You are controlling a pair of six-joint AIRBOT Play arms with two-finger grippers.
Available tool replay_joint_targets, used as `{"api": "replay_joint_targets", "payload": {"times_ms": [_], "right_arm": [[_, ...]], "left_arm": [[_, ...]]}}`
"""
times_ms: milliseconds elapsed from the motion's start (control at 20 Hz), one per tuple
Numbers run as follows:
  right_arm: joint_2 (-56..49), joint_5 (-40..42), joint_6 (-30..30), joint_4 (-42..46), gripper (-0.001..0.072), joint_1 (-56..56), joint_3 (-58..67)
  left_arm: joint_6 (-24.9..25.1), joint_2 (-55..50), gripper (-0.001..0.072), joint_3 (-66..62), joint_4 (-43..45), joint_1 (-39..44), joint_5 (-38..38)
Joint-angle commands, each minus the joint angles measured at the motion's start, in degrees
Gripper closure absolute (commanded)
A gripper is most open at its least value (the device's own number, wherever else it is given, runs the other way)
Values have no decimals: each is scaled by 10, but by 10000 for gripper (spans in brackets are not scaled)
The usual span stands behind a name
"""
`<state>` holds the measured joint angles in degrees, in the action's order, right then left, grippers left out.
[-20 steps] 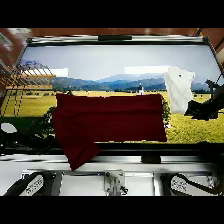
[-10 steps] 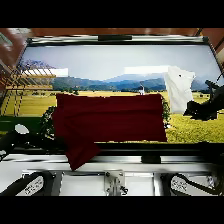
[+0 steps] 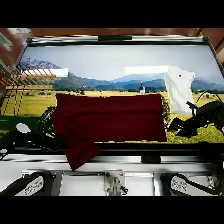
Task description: Fold the shirts.
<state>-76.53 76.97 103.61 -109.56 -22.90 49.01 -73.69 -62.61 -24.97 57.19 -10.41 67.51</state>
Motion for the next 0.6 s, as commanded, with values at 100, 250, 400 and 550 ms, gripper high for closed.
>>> {"api": "replay_joint_targets", "payload": {"times_ms": [100, 250, 400, 550], "right_arm": [[0, -20, 7, -23, 101, 4, -42], [-1, -28, 6, -24, 101, 36, -52], [-19, -48, -11, -24, 206, 78, -59], [-19, -58, -26, -33, 557, 96, -52]], "left_arm": [[8, 1, 678, -32, -8, 0, 33], [8, 1, 678, -50, -8, 0, 37], [8, 1, 678, -68, -8, 0, 38], [13, 1, 678, -92, -7, 0, 41]]}}
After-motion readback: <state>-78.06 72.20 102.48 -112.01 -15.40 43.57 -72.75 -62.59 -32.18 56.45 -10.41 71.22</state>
